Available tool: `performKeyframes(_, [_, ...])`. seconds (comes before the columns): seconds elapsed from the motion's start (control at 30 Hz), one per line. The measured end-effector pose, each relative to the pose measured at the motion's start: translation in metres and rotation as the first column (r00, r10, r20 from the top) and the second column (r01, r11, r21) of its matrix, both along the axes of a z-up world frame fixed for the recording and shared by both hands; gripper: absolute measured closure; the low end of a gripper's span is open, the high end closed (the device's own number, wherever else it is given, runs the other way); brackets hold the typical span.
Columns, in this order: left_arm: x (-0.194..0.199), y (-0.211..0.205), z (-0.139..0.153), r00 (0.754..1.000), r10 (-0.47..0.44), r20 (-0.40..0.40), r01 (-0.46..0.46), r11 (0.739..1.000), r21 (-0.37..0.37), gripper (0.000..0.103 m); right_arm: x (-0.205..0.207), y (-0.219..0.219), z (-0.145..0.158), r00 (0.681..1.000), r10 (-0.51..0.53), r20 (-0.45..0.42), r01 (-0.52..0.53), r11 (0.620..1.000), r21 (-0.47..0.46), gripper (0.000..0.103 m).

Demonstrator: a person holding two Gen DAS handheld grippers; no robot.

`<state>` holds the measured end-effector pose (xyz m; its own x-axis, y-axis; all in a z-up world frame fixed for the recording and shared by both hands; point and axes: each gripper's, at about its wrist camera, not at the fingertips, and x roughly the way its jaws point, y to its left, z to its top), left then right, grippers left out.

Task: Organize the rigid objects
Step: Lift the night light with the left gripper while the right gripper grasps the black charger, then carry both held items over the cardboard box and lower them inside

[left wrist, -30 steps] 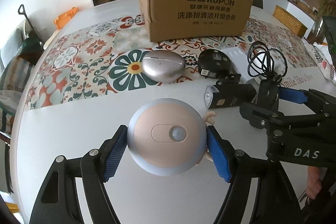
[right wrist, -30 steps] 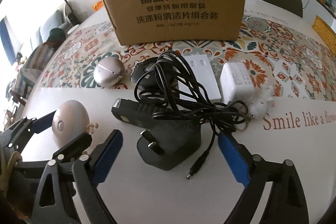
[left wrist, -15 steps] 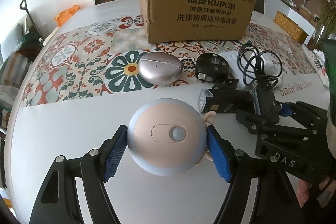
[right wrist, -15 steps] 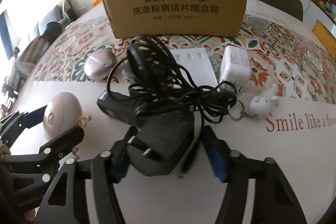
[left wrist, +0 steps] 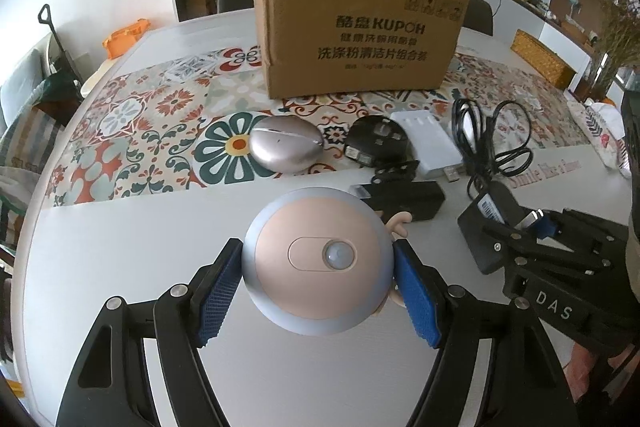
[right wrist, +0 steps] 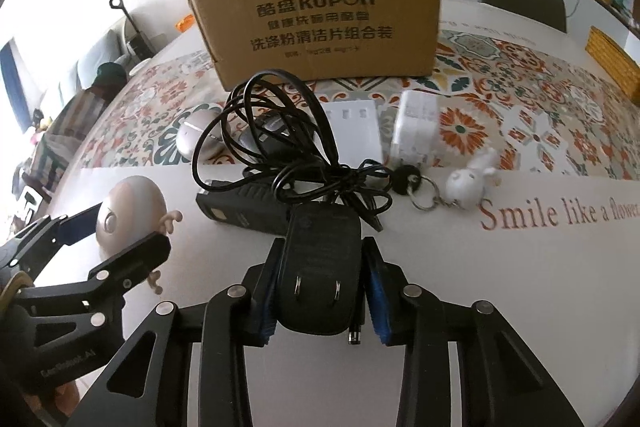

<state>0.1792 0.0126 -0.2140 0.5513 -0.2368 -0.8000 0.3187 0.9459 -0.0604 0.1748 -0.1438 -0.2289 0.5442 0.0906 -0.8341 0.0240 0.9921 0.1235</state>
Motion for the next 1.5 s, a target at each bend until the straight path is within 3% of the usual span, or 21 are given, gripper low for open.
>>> performKeyframes(0.47, [-0.021, -0.009, 0.029, 0.999, 0.0, 0.036, 0.002, 0.999, -0.039, 0.029, -0.029, -0.011, 0.032, 0.999, -0.003, 0.05, 0.003, 1.0, 0.006, 0.073])
performKeyframes(0.73, [-0.025, -0.009, 0.068, 0.996, -0.007, 0.09, 0.014, 0.996, -0.084, 0.029, -0.042, -0.006, 0.068, 0.992, 0.018, 0.126, -0.015, 1.0, -0.023, 0.073])
performKeyframes(1.03, [-0.002, -0.005, 0.114, 0.986, -0.008, 0.164, 0.028, 0.993, -0.116, 0.029, -0.031, -0.001, 0.117, 0.976, 0.013, 0.218, -0.003, 0.999, -0.045, 0.073])
performKeyframes(1.5, [0.056, -0.019, 0.162, 0.973, 0.004, 0.23, 0.027, 0.991, -0.134, 0.029, 0.016, -0.008, 0.184, 0.919, 0.004, 0.393, 0.021, 0.998, -0.061, 0.073])
